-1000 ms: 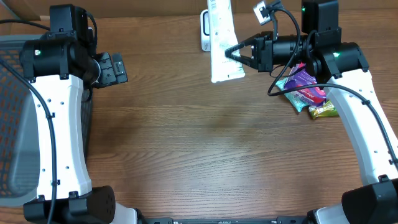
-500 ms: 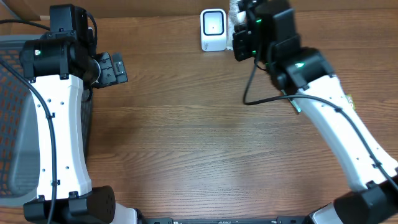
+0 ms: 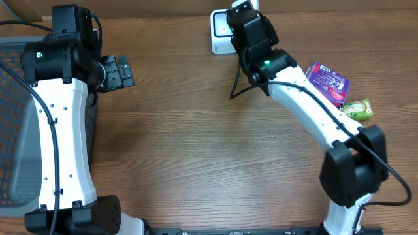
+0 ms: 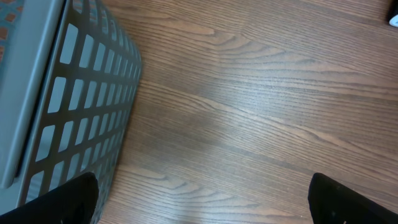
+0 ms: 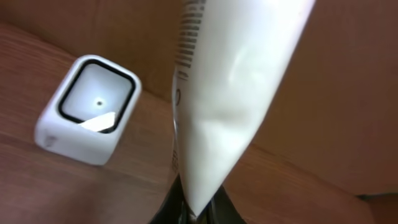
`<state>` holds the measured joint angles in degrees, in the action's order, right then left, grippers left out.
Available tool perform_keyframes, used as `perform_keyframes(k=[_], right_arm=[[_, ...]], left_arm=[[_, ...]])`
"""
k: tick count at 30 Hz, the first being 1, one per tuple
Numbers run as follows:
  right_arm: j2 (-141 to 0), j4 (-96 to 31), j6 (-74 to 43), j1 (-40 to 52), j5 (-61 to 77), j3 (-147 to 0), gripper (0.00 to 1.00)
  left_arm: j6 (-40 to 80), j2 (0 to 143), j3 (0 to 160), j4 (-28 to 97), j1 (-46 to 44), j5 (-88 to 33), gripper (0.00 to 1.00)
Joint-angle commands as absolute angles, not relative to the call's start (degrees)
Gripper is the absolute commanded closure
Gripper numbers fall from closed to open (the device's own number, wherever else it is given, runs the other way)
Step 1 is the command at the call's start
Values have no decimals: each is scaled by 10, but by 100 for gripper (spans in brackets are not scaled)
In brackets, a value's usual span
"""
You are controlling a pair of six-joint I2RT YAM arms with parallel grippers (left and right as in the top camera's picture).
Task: Scan the item barcode
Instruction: 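Hold the white tube barcode in front of the scanner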
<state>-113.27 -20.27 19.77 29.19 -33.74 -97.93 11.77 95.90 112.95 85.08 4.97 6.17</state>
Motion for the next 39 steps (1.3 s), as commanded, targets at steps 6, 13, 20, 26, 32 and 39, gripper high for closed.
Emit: perform_keyframes(k=[6,13,20,26,32,39], right_arm=[[-1178,-133,401,299,-381,-1000,96],[-1205,-95,437,292,-347,-1000,96],[-1245,-35,459,283,-321,-1000,96],[-1296,41,509,275,-341,-1000,96],[-1318,63,519,269,-355,-1000,96],[-1318,59,547,269,-369,-999,96]], left_arm=[[107,959,1130,850,49,61,0],[107,959,1130,850,49,61,0],[107,959,1130,850,49,61,1],[107,959,1130,850,49,61,0],[107,959,1130,850,49,61,0],[107,959,1130,850,49,61,0]])
